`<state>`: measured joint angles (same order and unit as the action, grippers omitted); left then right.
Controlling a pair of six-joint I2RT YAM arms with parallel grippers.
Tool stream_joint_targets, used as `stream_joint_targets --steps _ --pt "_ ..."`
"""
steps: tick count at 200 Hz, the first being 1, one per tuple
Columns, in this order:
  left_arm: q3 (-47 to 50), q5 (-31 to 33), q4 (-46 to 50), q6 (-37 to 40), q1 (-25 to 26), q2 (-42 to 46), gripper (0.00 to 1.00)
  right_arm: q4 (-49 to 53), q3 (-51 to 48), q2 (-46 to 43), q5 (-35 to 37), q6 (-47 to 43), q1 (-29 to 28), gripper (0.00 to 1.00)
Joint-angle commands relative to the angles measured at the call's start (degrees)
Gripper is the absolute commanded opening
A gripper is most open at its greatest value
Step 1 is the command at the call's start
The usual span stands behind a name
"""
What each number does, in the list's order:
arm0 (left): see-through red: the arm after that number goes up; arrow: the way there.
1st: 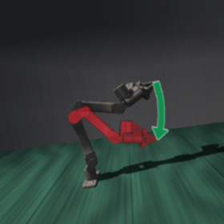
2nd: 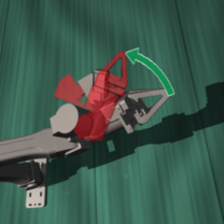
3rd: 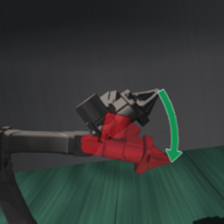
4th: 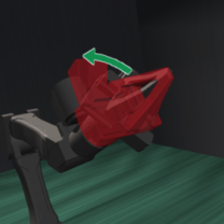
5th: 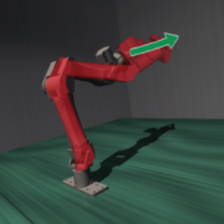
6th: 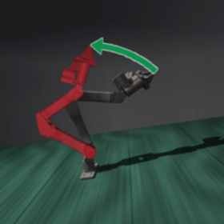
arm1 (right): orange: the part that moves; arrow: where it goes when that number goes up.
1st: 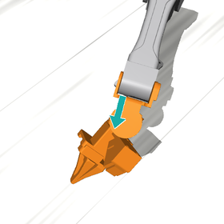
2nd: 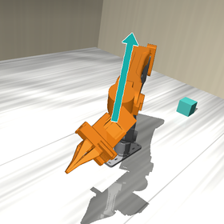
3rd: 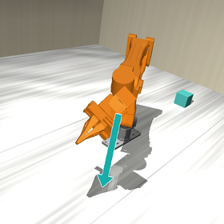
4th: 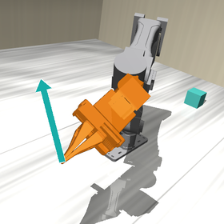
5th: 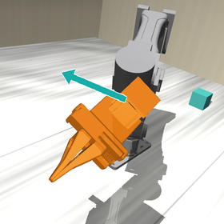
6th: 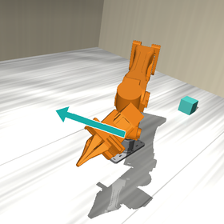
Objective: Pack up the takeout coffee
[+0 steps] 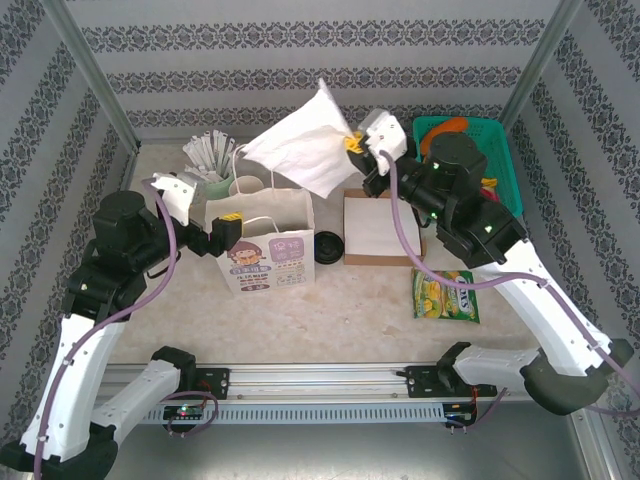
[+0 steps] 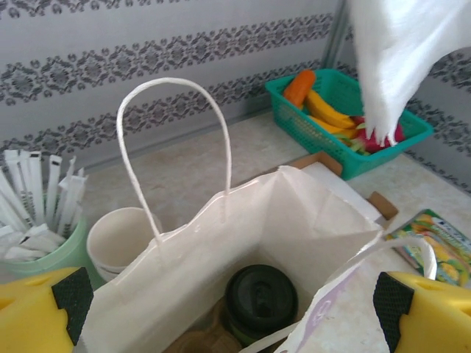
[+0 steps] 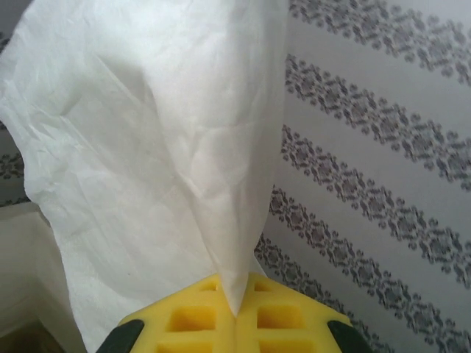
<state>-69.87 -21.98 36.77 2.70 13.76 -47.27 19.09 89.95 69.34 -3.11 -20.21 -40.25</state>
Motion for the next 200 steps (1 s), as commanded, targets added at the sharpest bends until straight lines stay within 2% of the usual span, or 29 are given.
stream_joint_targets --steps 1,19,71,93,120,153,200 --pt "-1.0 0.8 -0.2 2.2 -0.6 0.2 1.0 1.6 4.0 3.7 1.3 -7.4 -4.5 0.0" --pt "-1.2 2.2 -0.3 2.6 -0.6 1.1 1.0 2.0 6.9 7.0 2.5 -12.6 -8.0 0.0" --pt "-2.6 15.2 1.5 -0.2 -0.6 1.0 1.0 4.2 14.9 16.0 3.0 -21.2 -12.9 0.0" --pt "-1.7 19.7 1.3 -1.1 -0.6 1.6 1.0 3.8 16.2 18.7 7.7 -24.4 -14.4 0.0" --pt "-0.7 22.9 1.4 -0.7 -0.6 2.1 1.0 6.9 20.1 21.1 13.1 -24.4 -15.3 0.0" --pt "-1.1 31.0 2.0 -3.7 -0.6 2.5 1.0 14.4 21.8 21.6 16.9 -24.6 -17.2 0.0" --pt "-2.0 32.8 4.0 -7.8 -0.6 1.3 1.0 25.8 24.5 23.9 22.0 -21.2 -19.5 0.0"
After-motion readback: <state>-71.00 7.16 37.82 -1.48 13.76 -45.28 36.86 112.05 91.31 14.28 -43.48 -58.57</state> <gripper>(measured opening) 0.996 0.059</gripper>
